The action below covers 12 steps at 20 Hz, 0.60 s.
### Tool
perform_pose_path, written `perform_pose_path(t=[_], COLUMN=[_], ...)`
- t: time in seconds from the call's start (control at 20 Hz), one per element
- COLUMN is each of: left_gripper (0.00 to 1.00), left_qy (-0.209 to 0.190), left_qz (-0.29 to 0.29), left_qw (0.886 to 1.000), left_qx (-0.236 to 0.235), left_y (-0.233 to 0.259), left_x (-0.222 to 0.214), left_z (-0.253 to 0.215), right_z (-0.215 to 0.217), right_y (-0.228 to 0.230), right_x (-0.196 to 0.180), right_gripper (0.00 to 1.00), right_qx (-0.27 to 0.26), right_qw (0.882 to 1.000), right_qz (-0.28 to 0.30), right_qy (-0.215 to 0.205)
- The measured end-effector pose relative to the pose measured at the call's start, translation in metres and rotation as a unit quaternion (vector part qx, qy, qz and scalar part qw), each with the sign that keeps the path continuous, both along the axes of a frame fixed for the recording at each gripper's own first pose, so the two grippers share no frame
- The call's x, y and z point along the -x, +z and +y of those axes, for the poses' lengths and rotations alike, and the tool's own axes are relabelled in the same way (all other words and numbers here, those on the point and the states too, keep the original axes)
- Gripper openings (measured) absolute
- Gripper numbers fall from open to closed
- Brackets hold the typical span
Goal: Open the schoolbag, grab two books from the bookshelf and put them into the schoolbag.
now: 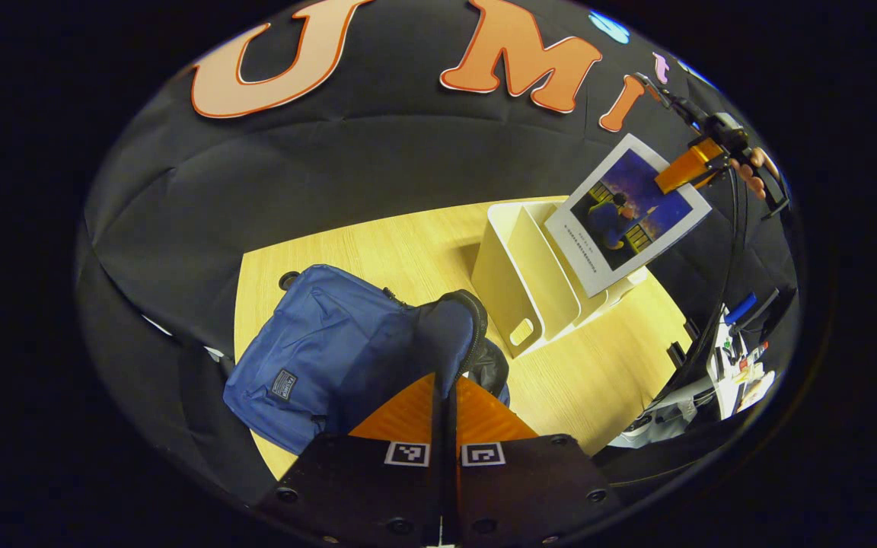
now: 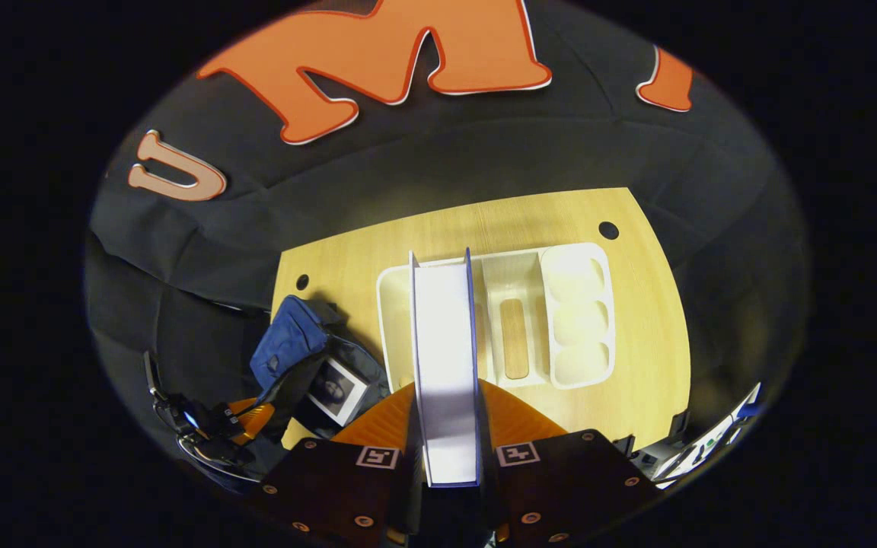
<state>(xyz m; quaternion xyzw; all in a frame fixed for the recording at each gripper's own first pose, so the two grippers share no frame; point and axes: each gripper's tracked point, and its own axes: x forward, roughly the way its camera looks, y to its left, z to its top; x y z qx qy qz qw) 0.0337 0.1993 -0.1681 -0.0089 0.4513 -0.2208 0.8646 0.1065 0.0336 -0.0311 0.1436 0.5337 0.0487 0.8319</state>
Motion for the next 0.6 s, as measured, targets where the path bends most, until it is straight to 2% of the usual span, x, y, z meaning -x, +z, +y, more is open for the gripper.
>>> perform_pose_path(t=[0.2,0.45,0.6], left_gripper=[0.01,0.01,0.01], left_qy=[0.000,0.003,0.008], left_qz=[0.001,0.001,0.003], left_qw=[1.000,1.000,1.000], left_qx=[-0.003,-0.010,-0.009], left_y=[-0.001,0.002,0.002], left_x=[0.000,0.000,0.002], left_z=[0.000,0.000,0.000], right_z=[0.011,0.054,0.076], right_y=[0.011,-0.009,-0.023], right_x=[0.022,0.047,0.056], right_gripper=[0.31,0.30,0.30], right_qx=[-0.050,-0.138,-0.168], right_qw=[0.998,0.990,0.985], right_qz=[-0.021,-0.021,-0.024], right_qy=[-0.011,-0.014,-0.013])
